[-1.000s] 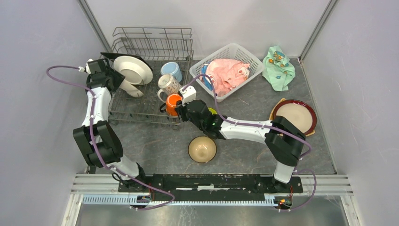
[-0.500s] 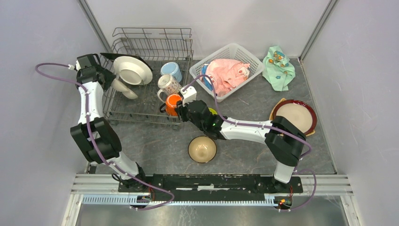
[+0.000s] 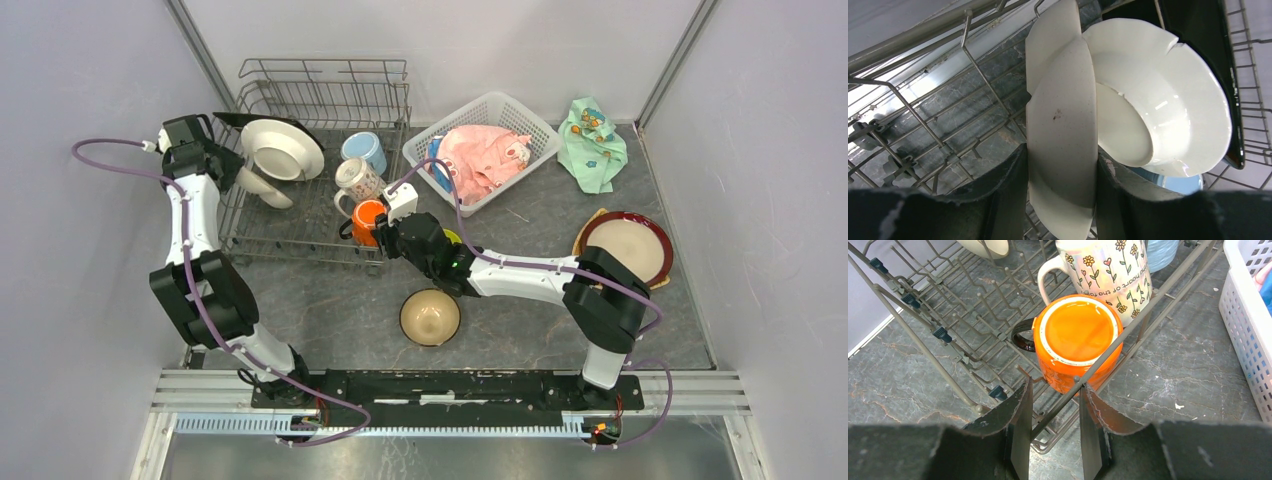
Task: Load the mixed dishes into the dish rack
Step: Insert the plate into the dish rack.
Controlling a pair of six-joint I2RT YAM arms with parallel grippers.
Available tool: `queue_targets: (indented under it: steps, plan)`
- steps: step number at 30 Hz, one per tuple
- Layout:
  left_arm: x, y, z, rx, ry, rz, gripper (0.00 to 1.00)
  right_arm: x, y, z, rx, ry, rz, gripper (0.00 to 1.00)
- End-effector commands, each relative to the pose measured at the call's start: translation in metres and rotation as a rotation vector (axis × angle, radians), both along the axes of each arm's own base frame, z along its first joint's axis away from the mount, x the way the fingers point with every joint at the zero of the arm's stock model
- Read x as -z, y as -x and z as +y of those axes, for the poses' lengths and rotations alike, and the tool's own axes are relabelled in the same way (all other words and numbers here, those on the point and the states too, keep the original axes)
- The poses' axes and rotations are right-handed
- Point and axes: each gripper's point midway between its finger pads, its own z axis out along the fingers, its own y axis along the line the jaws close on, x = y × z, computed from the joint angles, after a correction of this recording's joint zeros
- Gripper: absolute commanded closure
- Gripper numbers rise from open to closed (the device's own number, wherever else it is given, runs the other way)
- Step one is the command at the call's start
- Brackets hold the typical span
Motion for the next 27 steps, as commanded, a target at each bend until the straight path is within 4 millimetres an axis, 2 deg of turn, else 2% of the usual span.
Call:
queue_targets:
  steps: [1, 7, 18, 23, 27]
  plan:
    - [-0.129, -0.017, -0.013, 0.012, -0.018, -0.406, 0.98, 0.049, 0.097, 0.041, -0.454, 0.148, 0.067, 0.81]
    - [-0.155, -0.015, -0.025, 0.045, -0.007, -0.45, 0.98, 0.049, 0.096, 0.043, -0.456, 0.145, 0.065, 0.81]
    - [-0.165, 0.011, -0.02, 0.032, -0.104, -0.407, 0.98, 0.049, 0.098, 0.042, -0.458, 0.15, 0.064, 0.81]
    - [-0.167, 0.019, -0.024, 0.04, -0.105, -0.401, 0.98, 0.046, 0.097, 0.042, -0.457, 0.143, 0.064, 0.81]
    - [-0.17, 0.03, -0.018, -0.017, -0.118, -0.4, 0.98, 0.045, 0.097, 0.043, -0.457, 0.14, 0.063, 0.81]
